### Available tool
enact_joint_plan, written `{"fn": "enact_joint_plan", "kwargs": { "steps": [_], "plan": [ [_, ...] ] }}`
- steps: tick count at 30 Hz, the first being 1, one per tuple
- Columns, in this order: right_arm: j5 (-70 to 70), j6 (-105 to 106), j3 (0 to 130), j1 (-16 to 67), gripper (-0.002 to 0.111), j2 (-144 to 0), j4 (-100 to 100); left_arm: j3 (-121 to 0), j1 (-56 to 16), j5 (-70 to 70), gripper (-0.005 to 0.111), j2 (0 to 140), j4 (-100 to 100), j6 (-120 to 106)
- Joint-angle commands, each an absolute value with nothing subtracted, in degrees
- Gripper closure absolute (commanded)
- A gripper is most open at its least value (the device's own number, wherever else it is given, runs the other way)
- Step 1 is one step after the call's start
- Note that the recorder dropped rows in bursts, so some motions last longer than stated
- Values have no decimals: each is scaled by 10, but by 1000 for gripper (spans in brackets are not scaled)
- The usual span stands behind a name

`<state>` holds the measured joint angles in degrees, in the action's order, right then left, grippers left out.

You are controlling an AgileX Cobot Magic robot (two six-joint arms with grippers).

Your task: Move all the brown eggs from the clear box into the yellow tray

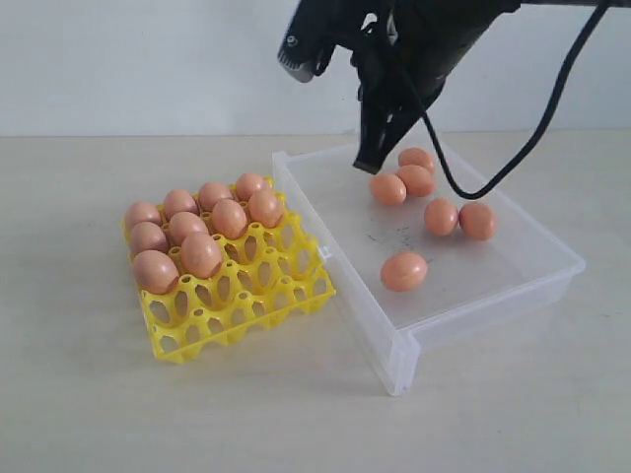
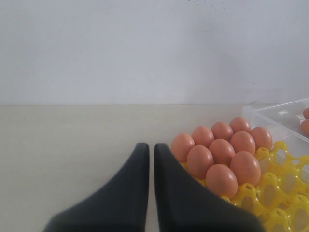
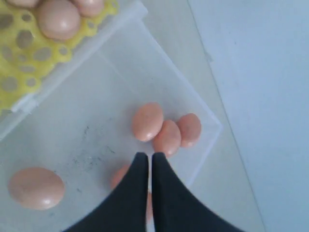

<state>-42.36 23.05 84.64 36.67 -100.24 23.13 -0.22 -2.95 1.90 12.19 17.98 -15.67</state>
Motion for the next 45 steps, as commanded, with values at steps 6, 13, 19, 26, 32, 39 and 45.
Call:
{"fn": "enact_joint_plan", "kwargs": {
  "steps": [6, 13, 19, 26, 32, 39, 45],
  "plan": [
    [-485, 133, 847, 363, 109, -856, 299, 0, -33, 26, 103, 124, 183, -160],
    [-581, 124, 847, 363, 109, -659, 301, 0, -33, 26, 103, 124, 183, -160],
    [-665, 102, 844, 363, 109, -549, 323, 0, -33, 26, 103, 124, 183, -160],
    [-626, 93, 729, 363, 109, -395, 325, 0, -33, 26, 103, 124, 183, -160],
    [-508, 72, 563, 363, 109, -258, 372, 0, -33, 26, 103, 124, 183, -160],
    [-360, -85, 367, 365, 109, -143, 503, 0, -33, 26, 103, 124, 183, -160],
    [-299, -526, 268, 365, 109, -140, 749, 0, -33, 26, 103, 124, 183, -160]
  ]
}}
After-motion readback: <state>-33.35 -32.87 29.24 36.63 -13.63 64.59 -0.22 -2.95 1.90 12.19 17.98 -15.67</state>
